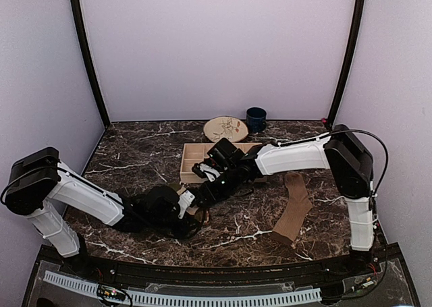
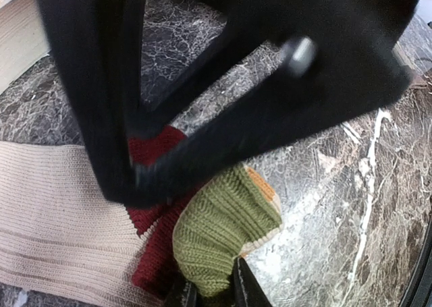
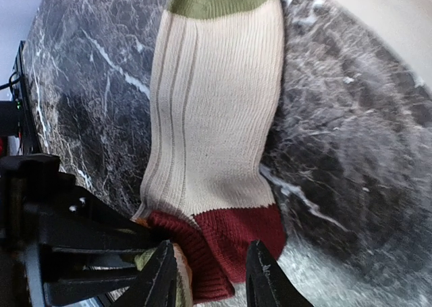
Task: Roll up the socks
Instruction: Roll the sock at the center of the board.
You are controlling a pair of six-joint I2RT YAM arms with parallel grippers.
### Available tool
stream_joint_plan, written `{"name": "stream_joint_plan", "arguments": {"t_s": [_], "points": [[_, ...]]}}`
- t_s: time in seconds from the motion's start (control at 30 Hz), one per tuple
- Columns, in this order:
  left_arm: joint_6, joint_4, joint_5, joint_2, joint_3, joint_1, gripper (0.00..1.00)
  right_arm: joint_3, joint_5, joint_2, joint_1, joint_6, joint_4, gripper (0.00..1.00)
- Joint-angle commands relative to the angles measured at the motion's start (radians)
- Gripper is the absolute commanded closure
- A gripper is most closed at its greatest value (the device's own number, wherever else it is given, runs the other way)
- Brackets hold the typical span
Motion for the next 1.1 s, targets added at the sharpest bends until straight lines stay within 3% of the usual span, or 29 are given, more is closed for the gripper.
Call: {"name": "stream_joint_plan", "arguments": {"t_s": [0.0,0.23,0.5,0.6,0.7,0.83,0.93,0.97,1.03,1.07], "points": [[0.002,-0.231,0.133,0.052,-0.024,-0.007,0.83,-0.062,0.108,-0.096,0.001,-0.033,0.072,0.65],[0.020,-0.297,0.193,0.050,0.011,-0.008,0.86,-0.218,0.274,-0.226,0.003,-0.051,0.124,0.65],[0.028,-0.342,0.212,-0.018,0.002,-0.005,0.93,-0.518,0.492,-0.499,0.036,-0.076,0.243,0.64],[0.027,-0.342,0.218,-0.041,-0.007,-0.001,1.00,-0.582,0.620,-0.598,0.087,-0.100,0.256,0.64],[0.030,-0.353,0.219,-0.048,-0.008,0.000,1.00,-0.633,0.807,-0.688,0.165,-0.141,0.295,0.64],[0.034,-0.366,0.235,-0.051,-0.001,0.002,1.00,-0.732,1.077,-0.772,0.298,-0.288,0.474,0.64],[0.039,-0.384,0.242,-0.046,0.012,0.003,1.00,-0.794,1.083,-0.818,0.324,-0.310,0.582,0.65],[0.041,-0.391,0.244,-0.044,0.017,0.004,1.00,-0.802,1.065,-0.831,0.324,-0.279,0.599,0.58],[0.043,-0.398,0.255,-0.042,0.023,0.005,1.00,-0.798,0.987,-0.849,0.321,-0.249,0.604,0.13],[0.041,-0.399,0.261,-0.040,0.026,0.005,1.00,-0.783,0.933,-0.850,0.322,-0.243,0.584,0.01]]}}
